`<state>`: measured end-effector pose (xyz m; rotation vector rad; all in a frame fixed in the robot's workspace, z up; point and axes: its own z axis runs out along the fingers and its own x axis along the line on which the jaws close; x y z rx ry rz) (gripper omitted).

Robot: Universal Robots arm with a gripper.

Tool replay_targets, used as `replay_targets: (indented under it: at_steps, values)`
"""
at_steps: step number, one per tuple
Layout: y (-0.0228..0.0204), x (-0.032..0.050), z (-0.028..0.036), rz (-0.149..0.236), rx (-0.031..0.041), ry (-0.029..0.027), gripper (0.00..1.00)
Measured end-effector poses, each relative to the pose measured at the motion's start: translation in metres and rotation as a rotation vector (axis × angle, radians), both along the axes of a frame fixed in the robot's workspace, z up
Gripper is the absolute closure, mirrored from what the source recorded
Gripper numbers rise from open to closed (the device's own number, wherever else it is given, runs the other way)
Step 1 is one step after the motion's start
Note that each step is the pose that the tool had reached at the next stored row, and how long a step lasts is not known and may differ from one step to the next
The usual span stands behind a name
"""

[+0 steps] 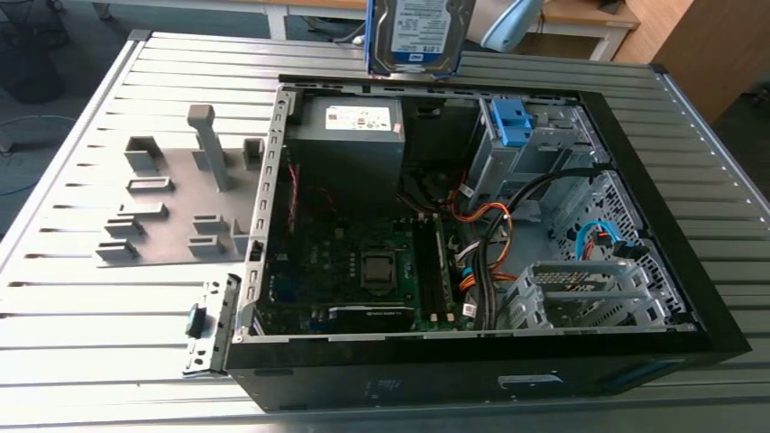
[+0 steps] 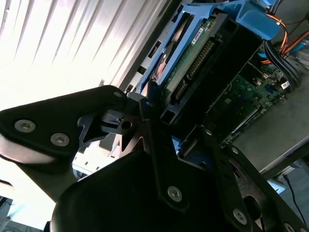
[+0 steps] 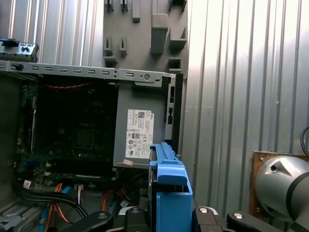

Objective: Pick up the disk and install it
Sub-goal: 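Pick up the disk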

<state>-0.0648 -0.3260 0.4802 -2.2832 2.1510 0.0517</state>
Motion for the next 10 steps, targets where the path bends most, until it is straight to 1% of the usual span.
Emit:
replay_targets:
  at_steps: [10]
  values:
    - [-0.0052,0.0010,0.0000,0.000,-0.0001,0.0001,0.63]
